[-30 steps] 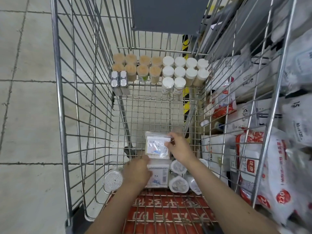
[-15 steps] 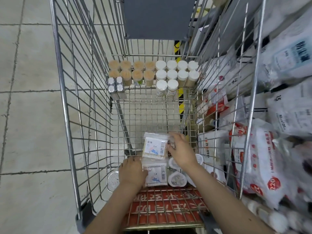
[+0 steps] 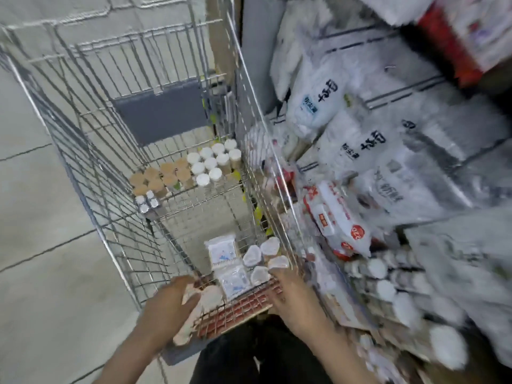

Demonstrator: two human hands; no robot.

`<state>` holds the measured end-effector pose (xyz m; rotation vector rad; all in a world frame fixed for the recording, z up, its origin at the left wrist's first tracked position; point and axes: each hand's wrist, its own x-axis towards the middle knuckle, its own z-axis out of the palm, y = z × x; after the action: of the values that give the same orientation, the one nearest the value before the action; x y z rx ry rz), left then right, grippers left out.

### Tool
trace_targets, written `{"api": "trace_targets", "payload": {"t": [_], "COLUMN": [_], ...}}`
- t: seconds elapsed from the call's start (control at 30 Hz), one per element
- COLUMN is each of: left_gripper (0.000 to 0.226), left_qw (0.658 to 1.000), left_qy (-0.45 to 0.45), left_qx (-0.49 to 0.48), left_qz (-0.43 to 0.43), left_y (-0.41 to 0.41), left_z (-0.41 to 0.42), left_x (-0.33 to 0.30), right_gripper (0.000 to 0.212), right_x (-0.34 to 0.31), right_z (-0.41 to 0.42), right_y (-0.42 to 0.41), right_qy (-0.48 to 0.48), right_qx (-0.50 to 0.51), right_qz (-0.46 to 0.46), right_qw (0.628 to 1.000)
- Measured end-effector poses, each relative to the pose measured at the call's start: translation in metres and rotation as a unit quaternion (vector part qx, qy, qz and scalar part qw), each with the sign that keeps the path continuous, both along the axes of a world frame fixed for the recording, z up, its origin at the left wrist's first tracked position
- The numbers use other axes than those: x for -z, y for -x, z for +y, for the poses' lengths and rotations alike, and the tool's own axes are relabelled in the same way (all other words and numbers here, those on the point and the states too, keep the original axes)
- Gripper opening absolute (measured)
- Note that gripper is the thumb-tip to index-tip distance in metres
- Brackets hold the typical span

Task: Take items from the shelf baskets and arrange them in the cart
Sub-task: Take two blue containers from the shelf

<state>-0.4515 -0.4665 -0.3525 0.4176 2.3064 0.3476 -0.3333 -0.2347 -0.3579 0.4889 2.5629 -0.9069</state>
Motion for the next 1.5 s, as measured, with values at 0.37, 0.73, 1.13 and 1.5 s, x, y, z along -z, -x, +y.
{"api": "trace_targets", "payload": {"t": [0.37, 0.73, 1.13, 1.5], "left_gripper": [0.044, 0.049, 0.04, 0.04], "left_qw": [0.969, 0.879, 0.756, 0.744], "left_qy": [-0.09, -0.213, -0.173, -0.27], "left_qx": [0.195, 0.425, 0.627, 0.608], "left_qz": [0.119, 0.044, -0.073, -0.053], "left_y": [-0.022, -0.297, -0.527, -0.595], "left_z": [0.112, 0.166, 0.175, 0.241], "left_x": [-0.115, -0.152, -0.153, -0.207], "right_gripper": [0.034, 0.036, 0.028, 0.017], "right_x": [-0.084, -0.122, -0.14, -0.195], "right_z": [0.02, -0.035, -0.158, -0.097], "right_y": [-0.15, -0.434, -0.669, -0.713], "right_qy": [-0.034, -0.065, -0.042, -0.064], "right_qx": [0.239, 0.489, 0.715, 0.714], "right_qz": [0.0, -0.003, 0.018, 0.094], "right_qw": [0.97, 0.87, 0.697, 0.691]}}
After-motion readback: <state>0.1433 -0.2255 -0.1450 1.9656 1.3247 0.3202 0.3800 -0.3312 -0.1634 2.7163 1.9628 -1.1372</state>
